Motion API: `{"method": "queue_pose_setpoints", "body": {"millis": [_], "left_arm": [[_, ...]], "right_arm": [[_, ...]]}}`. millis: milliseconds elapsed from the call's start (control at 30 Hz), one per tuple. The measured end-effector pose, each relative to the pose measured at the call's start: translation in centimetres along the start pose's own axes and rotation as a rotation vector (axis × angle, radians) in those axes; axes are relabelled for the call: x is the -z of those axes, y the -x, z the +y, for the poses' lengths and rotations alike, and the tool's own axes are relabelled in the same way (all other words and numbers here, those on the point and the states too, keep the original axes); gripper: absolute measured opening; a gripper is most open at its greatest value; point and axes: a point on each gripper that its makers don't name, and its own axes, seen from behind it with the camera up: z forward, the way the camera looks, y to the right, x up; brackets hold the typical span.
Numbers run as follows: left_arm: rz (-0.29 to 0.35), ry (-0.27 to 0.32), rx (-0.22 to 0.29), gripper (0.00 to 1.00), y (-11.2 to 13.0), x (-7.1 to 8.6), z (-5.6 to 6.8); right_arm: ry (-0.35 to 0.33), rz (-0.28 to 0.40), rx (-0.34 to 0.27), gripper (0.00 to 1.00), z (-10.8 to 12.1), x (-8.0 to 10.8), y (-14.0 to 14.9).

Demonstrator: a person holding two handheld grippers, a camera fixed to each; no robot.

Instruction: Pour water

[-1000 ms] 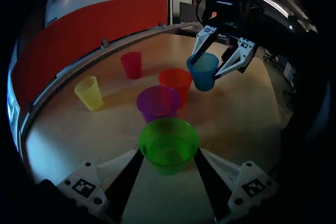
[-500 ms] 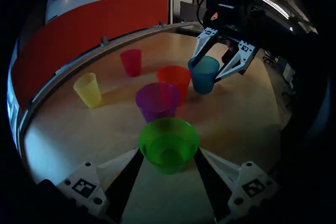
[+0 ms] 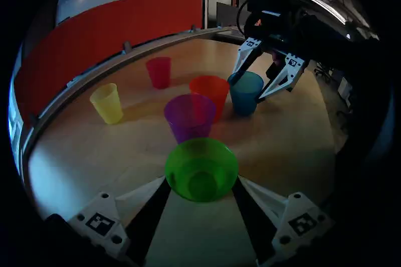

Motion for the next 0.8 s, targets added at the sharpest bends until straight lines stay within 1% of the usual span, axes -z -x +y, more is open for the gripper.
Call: {"method": "queue_pose_setpoints", "body": {"millis": [800], "left_arm": [[-0.002, 0.002, 0.001, 0.83, 0.1, -0.1, 0.0]], "right_arm": [[0.003, -0.005, -0.019, 0.91, -0.1, 0.5, 1.1]]}}
